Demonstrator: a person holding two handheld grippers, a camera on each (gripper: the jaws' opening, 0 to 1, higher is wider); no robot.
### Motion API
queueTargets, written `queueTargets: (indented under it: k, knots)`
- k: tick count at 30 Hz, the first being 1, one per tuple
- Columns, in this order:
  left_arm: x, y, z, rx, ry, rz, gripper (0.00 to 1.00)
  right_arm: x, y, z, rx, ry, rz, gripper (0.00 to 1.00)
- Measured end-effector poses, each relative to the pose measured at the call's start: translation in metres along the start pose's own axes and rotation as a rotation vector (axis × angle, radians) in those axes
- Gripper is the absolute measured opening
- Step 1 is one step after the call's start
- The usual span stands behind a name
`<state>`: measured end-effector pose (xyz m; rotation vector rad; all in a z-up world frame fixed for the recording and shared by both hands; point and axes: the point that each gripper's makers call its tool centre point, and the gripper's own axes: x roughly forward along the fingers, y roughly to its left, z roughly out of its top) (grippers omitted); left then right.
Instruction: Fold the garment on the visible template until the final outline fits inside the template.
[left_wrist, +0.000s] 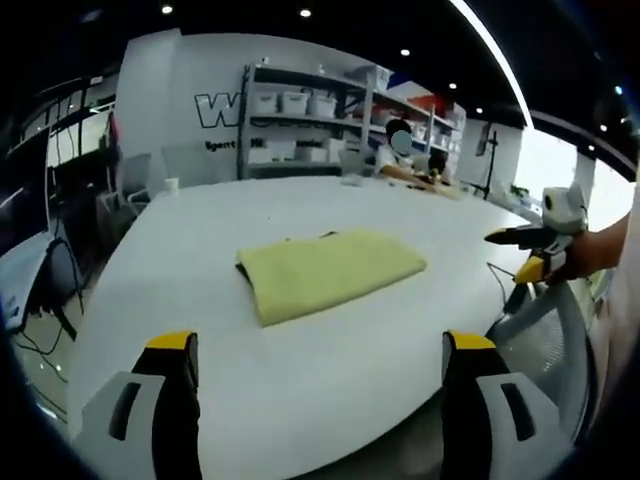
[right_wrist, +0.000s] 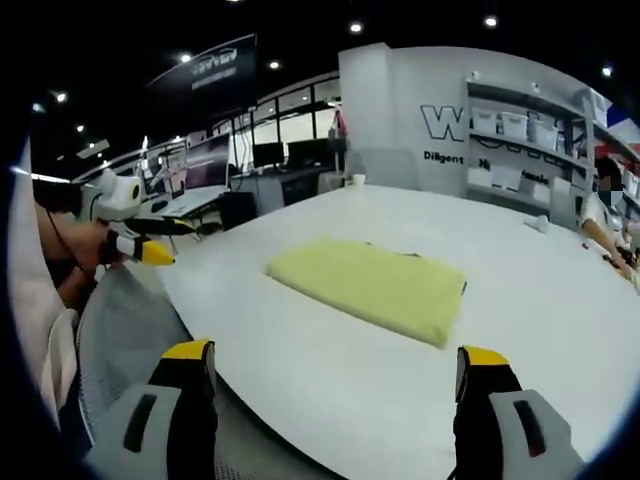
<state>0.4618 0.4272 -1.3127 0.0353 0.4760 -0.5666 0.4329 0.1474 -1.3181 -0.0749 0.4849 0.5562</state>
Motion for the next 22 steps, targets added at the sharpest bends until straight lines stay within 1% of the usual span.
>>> queueTargets:
  k: [2,8,22]
  knots:
    - [-0.0003,-0.0024,0.0010,0.003,-0.007,-0.005,0.99,0.0002,-0.0002,-0.0004,-0.002,0.001,-0.001,0.99]
    - [0.0010,-0.0040,-0.0020,0.015,0.005,-0.014,0.98,0.0001,0.0002,-0.0002,-0.006,0.001,-0.003,0.99]
    - [0.0018,-0.0017,-0.0028,-0.017,0.009,-0.029,0.93,0.0018,-0.0016,-0.0029,0.015,0.005,-0.017,0.99]
